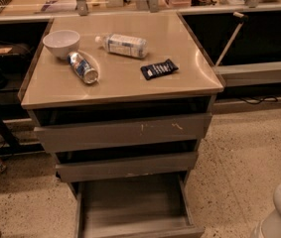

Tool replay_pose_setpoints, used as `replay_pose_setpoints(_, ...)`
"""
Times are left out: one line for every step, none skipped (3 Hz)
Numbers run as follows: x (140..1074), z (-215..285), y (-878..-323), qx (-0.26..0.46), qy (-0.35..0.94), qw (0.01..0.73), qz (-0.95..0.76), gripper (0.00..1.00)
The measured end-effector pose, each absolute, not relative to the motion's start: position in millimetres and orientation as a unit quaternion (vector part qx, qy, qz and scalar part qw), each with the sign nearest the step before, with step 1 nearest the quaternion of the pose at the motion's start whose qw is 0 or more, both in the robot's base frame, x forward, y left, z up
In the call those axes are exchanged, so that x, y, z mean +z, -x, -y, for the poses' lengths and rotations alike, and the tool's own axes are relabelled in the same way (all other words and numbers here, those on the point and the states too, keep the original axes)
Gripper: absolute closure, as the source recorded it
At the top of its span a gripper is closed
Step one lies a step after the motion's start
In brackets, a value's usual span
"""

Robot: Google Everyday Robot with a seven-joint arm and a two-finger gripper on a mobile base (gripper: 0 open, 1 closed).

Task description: Close bottom drawer

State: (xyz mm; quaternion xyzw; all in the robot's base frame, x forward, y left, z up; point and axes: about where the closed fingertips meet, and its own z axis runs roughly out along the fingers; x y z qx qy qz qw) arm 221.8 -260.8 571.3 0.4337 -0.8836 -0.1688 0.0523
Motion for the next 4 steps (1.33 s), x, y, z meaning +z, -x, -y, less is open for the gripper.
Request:
replay_pose_setpoints(571,261,-222,-0.169,-0.434,0.052,0.884,1.00)
replay_pose_setpoints(535,262,-221,-0.189,-0.416,0.052,0.888,1.00)
replay_pose_setpoints(470,272,-237,-0.212,-0.378,0.035,0.900,1.00)
replay_pose_setpoints(420,271,-255,-0.240,-0.358,0.019,0.902,1.00)
